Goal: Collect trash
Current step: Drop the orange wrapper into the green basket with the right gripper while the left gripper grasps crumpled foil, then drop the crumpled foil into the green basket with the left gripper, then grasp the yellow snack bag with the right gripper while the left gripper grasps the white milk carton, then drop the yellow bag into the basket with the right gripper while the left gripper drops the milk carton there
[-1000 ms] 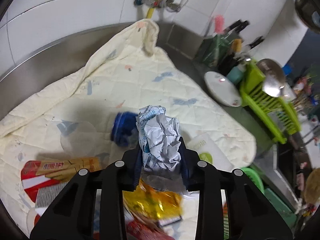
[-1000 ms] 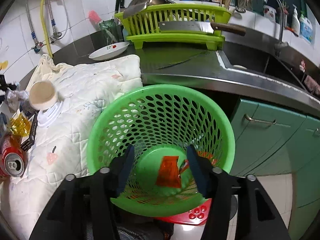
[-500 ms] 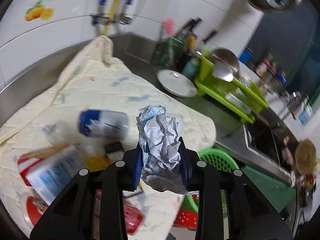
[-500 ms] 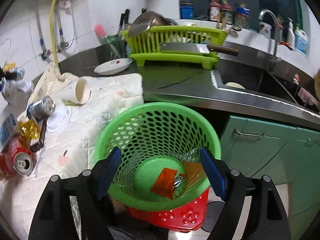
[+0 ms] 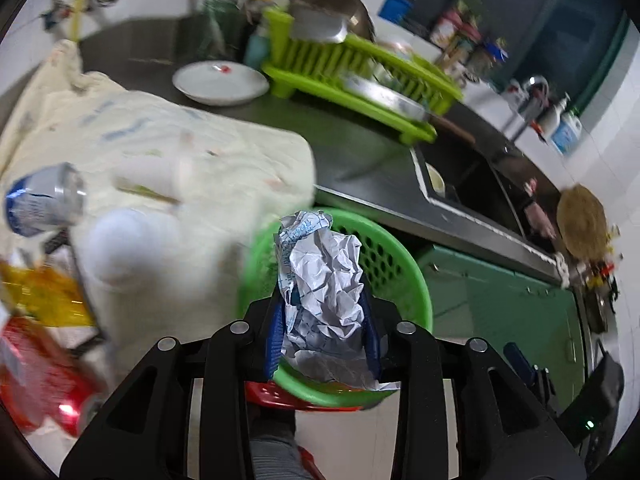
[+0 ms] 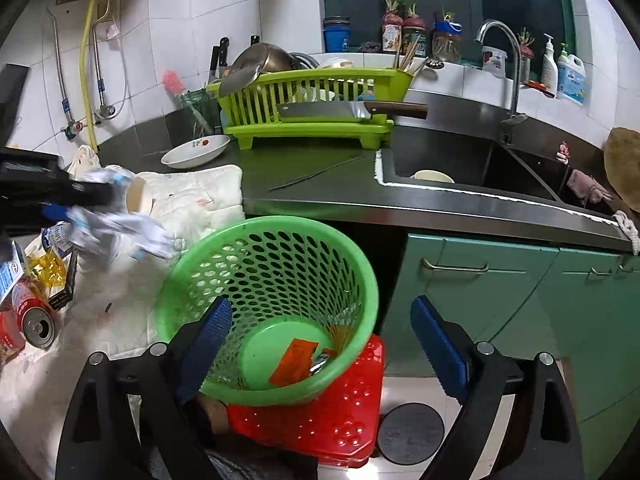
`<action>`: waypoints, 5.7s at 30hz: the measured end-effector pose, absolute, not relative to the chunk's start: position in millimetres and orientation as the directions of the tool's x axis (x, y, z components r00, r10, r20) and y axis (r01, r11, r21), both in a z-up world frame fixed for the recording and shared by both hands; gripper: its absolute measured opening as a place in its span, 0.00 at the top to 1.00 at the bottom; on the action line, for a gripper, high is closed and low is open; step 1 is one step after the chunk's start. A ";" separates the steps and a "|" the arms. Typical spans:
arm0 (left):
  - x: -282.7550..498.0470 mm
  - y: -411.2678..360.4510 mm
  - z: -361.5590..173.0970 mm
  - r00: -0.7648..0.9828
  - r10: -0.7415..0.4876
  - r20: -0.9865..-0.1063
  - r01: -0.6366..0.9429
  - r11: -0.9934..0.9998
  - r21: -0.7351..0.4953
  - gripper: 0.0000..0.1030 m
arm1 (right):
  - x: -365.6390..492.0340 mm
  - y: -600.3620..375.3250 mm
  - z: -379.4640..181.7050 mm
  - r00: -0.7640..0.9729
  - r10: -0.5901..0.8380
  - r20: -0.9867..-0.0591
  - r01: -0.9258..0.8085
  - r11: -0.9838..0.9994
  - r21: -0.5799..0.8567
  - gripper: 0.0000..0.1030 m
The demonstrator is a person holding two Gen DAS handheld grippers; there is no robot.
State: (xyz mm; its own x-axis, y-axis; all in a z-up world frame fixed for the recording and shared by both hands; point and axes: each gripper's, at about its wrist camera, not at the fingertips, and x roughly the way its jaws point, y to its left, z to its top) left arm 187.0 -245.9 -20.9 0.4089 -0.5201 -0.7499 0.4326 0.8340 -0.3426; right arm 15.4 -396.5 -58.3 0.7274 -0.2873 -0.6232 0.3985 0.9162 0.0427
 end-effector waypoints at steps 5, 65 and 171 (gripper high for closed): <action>186.1 -278.5 -41.6 0.373 -0.521 -0.768 0.464 0.821 -0.331 0.56 | 4.3 -408.5 -59.3 0.725 -0.295 -0.623 0.414 0.909 0.052 0.14; 161.1 73.3 -2.9 0.669 -0.181 -0.721 0.068 0.981 -0.182 0.25 | 189.4 -163.3 -42.0 0.580 0.398 -0.711 -0.406 0.898 0.171 0.27; 145.2 -96.4 27.5 0.594 -0.500 -0.631 0.609 0.791 -0.053 0.31 | 93.5 -396.3 -100.4 0.641 0.111 -0.759 0.089 0.972 0.217 0.32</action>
State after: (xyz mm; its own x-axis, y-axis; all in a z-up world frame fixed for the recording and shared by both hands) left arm 145.2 -96.4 27.5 0.5936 -0.4995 -0.6310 0.6092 0.7912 -0.0533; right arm 93.5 -396.3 -100.4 0.6411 0.1107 -0.7595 0.0888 0.9722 0.2166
